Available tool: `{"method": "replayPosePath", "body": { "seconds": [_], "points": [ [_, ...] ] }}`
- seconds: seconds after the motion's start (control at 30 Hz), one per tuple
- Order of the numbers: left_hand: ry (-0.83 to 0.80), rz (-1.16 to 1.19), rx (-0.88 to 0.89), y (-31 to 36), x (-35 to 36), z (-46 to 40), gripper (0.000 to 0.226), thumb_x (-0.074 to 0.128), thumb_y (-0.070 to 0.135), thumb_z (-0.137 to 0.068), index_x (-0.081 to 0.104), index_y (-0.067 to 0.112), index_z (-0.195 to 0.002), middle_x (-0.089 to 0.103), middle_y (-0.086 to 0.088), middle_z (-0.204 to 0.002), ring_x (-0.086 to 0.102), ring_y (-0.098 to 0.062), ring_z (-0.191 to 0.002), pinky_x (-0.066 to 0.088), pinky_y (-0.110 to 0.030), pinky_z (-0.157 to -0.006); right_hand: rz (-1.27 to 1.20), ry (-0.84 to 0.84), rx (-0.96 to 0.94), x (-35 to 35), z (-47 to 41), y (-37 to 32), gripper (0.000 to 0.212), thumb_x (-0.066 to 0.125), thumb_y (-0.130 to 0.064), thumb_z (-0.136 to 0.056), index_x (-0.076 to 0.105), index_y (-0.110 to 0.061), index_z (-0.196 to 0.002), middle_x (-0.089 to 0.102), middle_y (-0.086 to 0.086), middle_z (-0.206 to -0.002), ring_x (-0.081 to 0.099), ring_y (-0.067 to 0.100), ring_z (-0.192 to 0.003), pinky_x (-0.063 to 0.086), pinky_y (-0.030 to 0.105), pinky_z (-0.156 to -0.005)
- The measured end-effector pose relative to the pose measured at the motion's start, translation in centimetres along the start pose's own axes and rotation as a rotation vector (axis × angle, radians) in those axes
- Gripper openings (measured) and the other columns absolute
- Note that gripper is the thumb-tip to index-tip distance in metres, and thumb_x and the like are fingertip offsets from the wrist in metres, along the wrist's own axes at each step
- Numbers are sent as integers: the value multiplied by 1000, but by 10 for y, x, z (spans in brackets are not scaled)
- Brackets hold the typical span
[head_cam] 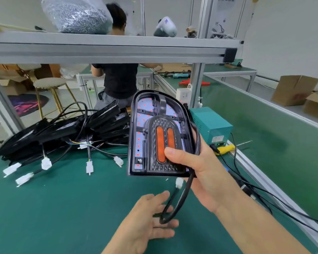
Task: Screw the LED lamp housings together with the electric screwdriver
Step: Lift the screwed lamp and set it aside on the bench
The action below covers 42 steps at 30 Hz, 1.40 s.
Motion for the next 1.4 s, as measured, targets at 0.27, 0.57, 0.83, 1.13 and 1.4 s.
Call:
{"method": "replayPosePath", "body": {
  "seconds": [0.27, 0.57, 0.83, 1.13, 1.4],
  "points": [
    [-124, 681, 42, 10, 3, 9, 25, 40, -5, -68, 55, -11, -86, 50, -12, -60, 47, -16, -41, 45, -16, -40, 26, 39, -2, -10, 10, -2, 60, 74, -2, -69, 56, -13, -125, 72, 10, -112, 70, 24, -99, 56, 32, -84],
    [377, 253, 730, 52, 14, 30, 43, 33, -12, -88, 62, 18, -96, 48, 11, -45, 38, -2, -32, 24, -8, -35, 308, 260, -60, -35, 29, 4, 70, 81, -2, -74, 50, -39, -124, 68, -11, -119, 64, 10, -110, 45, 40, -104],
    [158, -98, 898, 65, 96, -4, 34, 55, 10, -94, 67, 37, -111, 67, 10, -117, 63, -5, -107, 51, -30, -91, 290, 473, -211, -79, 45, -8, 55, 67, -4, -87, 48, -38, -126, 70, -17, -112, 65, 3, -104, 51, 17, -86],
    [-143, -384, 860, 62, 215, -74, 38, 47, 1, -95, 61, 18, -126, 68, 8, -116, 61, -9, -111, 44, -40, -104, 301, 873, -236, -169, 75, -35, 36, 55, -8, -96, 48, -29, -124, 68, -12, -111, 65, -3, -90, 50, 13, -74],
    [-292, -493, 768, 45, 284, -118, 36, 43, 2, -96, 61, 16, -124, 69, -7, -113, 63, -21, -103, 47, -46, -98, 363, 1075, -173, -235, 88, -45, 50, 54, -11, -97, 32, -24, -140, 61, -7, -119, 60, 5, -99, 47, 28, -91]
  ]
}}
Point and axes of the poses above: each hand's wrist, its own z-axis away from the middle knuckle, its own x-axis out of the palm, y = z × x, the point moved 1 cm from there along -z, towards the middle knuckle
